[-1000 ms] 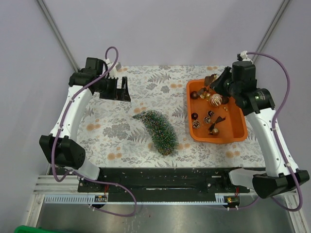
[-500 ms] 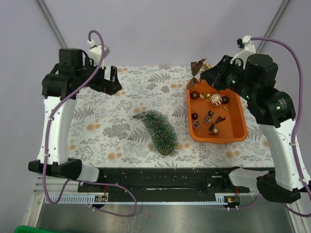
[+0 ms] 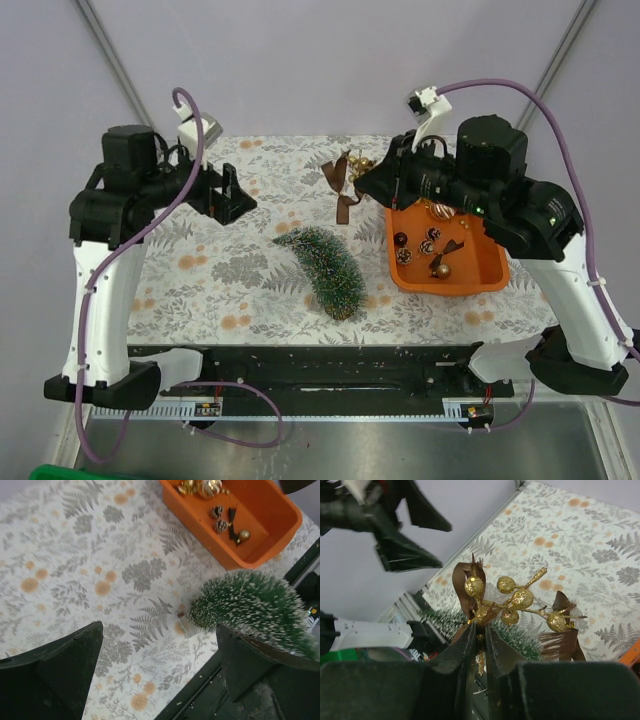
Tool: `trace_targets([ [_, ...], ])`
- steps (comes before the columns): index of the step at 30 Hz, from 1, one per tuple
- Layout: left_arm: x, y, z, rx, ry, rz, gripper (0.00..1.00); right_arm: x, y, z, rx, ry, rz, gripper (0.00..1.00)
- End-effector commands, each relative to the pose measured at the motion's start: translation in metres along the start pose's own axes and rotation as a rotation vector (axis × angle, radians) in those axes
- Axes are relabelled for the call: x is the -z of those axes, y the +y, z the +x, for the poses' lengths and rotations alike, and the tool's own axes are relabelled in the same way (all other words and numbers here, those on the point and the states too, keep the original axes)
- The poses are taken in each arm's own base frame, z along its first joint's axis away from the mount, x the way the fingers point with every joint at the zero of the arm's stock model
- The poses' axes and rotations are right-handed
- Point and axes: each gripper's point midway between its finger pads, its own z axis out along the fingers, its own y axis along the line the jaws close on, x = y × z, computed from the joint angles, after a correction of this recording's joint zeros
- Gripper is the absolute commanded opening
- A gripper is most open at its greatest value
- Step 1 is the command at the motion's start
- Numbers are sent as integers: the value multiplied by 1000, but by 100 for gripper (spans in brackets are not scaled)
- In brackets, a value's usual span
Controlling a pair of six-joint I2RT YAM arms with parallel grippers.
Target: Decorate the small christmas tree
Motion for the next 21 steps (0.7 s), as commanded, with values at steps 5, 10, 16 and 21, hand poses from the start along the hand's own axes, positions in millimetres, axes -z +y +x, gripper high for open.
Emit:
trace_targets([
  [5,-28,4,52,25,78,73,99,-1,51,25,141,135,-132,19],
  [10,-31,-10,64,39,96,140,98,-7,69,50,236,233,-127,20],
  [16,-30,-30,62,20,90,205,98,-9,53,64,247,261,-52,21],
  [21,-30,-48,61,-4,94,247,98,-9,46,79,237,297,-29,24],
])
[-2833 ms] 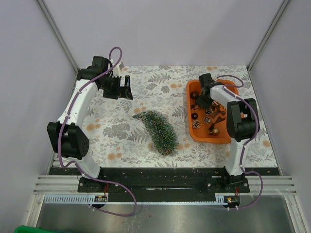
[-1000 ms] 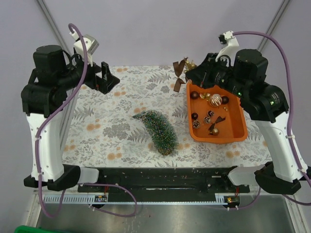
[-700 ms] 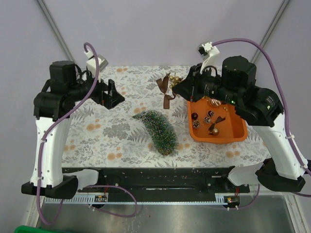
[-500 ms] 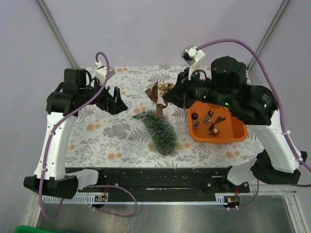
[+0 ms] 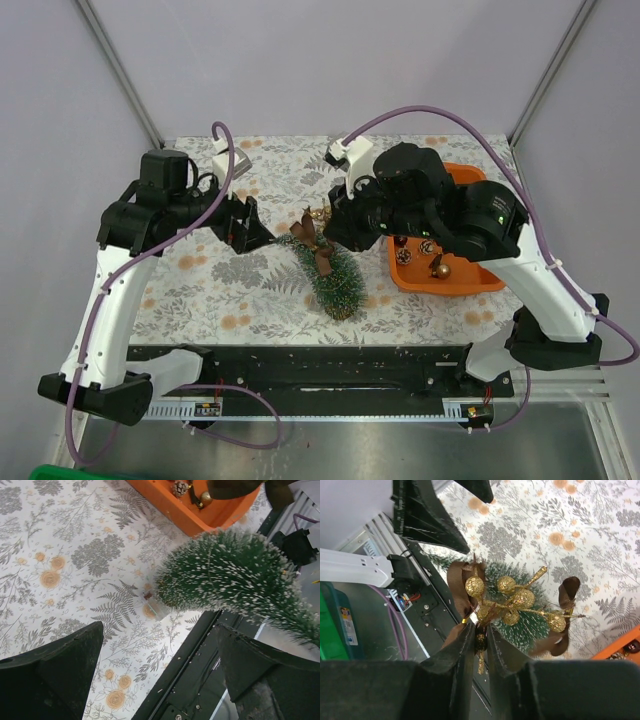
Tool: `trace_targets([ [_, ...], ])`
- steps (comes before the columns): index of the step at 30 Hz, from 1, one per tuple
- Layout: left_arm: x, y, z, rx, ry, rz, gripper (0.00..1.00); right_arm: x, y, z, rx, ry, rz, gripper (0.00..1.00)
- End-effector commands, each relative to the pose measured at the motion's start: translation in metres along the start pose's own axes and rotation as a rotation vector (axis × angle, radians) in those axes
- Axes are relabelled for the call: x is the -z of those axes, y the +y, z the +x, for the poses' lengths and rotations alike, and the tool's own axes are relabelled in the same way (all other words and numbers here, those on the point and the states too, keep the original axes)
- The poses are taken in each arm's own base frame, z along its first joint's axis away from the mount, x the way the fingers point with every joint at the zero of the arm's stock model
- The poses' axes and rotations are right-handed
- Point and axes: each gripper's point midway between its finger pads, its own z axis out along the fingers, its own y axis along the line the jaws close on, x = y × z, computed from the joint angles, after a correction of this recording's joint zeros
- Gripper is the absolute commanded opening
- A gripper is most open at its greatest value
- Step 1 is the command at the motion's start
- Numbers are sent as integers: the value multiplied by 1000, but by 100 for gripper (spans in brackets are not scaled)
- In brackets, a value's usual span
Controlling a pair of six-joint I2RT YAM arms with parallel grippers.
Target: Decorate the small christmas tree
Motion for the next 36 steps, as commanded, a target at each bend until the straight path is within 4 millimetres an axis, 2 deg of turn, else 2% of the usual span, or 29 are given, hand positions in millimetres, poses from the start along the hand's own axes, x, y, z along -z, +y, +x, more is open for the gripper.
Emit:
trace_targets([
  [1,0,-20,-13,-68,-48,57,97,11,-6,4,6,-12,29,25],
  [9,-6,-19,-16,-60,-35,46,96,-2,3,22,16,69,-19,36],
  [10,-6,-19,-16,-61,-38,43,96,-2,9,24,20,78,-52,36],
  [17,-13,-19,-21,-52,-36,39,95,1,17,26,36,84,-95,36],
  [20,-14,-16,-22,-52,-33,25,95,6,25,35,45,125,-145,36],
  [25,-17,-14,-24,-43,-34,20,95,2,21,51,40,180,-138,39],
  [29,-17,-14,-26,-42,-35,18,94,-5,19,62,42,223,-126,47],
  [31,-17,-13,-27,-43,-36,15,94,-8,15,63,48,225,-104,54],
  [36,-17,-12,-29,-47,-39,8,94,0,7,52,67,180,-64,59],
])
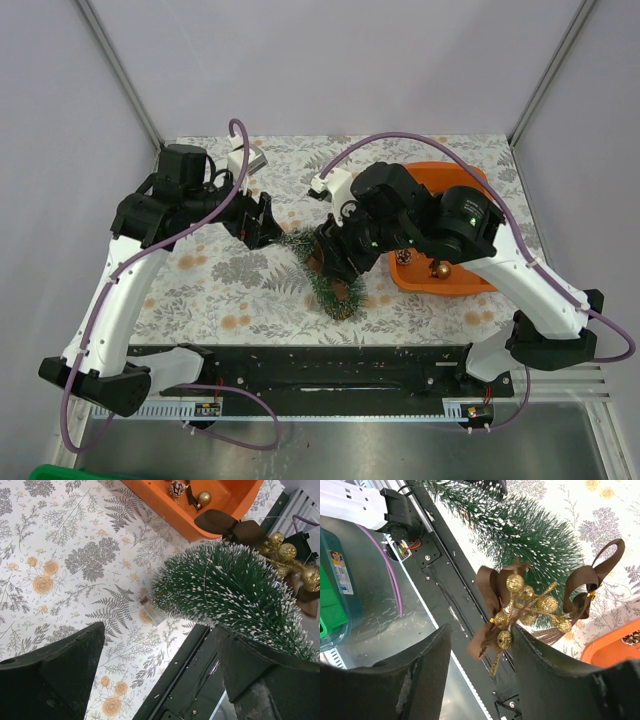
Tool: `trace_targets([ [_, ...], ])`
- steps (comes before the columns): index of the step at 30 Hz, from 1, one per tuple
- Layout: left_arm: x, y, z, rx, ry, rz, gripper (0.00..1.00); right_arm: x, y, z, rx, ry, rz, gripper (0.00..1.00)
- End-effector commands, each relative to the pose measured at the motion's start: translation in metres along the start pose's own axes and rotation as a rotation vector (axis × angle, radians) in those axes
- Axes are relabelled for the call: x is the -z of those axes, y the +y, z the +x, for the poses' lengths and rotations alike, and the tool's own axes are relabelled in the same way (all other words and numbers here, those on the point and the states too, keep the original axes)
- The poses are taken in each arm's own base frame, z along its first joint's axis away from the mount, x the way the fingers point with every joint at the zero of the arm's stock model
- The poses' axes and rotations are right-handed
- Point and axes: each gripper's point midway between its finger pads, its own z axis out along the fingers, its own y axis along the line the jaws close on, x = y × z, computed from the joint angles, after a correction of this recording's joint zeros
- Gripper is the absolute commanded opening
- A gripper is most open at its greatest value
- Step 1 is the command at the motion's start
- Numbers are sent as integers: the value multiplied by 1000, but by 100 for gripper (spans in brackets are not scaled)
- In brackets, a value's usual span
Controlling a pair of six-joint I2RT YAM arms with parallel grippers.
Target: Decorate the small christmas tree
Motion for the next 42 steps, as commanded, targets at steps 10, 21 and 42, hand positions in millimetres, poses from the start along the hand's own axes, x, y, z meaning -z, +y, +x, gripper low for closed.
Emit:
trace_targets([
  [10,4,2,-25,-47,-69,-23,94,25,4,-11,50,-94,-12,76],
  [21,5,2,-25,-51,-69,-28,95,-8,15,-3,43,-41,-87,99],
  [42,2,0,-23,-51,-63,-10,94,-30,-35,-16,112,-93,208,99],
])
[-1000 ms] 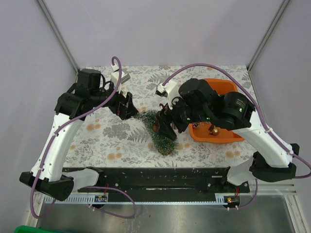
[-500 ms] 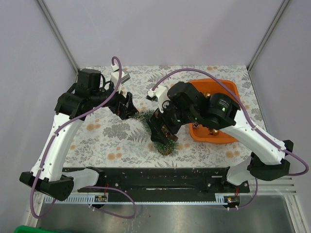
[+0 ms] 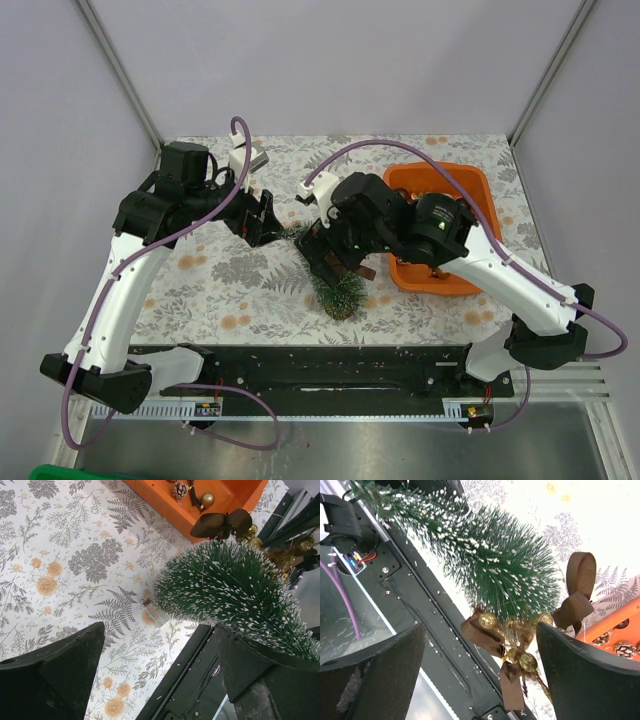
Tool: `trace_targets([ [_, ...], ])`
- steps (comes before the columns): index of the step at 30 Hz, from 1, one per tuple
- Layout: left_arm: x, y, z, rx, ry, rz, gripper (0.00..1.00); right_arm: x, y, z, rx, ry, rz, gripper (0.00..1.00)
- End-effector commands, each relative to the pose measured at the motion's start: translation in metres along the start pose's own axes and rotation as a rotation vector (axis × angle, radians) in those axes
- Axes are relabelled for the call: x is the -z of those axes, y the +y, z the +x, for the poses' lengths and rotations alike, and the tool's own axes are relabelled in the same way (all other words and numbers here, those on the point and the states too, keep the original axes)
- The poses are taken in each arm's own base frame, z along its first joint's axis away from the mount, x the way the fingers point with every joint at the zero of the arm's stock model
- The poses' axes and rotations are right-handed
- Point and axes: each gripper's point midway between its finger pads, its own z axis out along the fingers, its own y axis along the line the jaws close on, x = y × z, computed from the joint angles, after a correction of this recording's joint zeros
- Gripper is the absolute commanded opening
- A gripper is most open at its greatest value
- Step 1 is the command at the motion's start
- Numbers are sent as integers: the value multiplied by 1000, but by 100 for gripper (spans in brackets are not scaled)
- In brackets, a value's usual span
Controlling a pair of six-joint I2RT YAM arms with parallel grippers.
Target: Decorate the small christmas tree
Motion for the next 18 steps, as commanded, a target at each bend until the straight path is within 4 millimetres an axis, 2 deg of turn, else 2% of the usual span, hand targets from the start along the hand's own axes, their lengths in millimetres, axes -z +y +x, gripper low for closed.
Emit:
trace_targets([
  [1,5,-4,-19,-44,-61,2,95,0,-5,-22,62,-104,66,99],
  [3,5,-3,-18,-42,-58,-1,94,0,-3,-26,87,-124,94,99],
  [13,3,-1,-19,-39,-56,-9,95,30,3,-46,132,-261,174,99],
  [18,2,0,-19,-33,-52,-10,95,27,7,-46,167,-311,161,100],
])
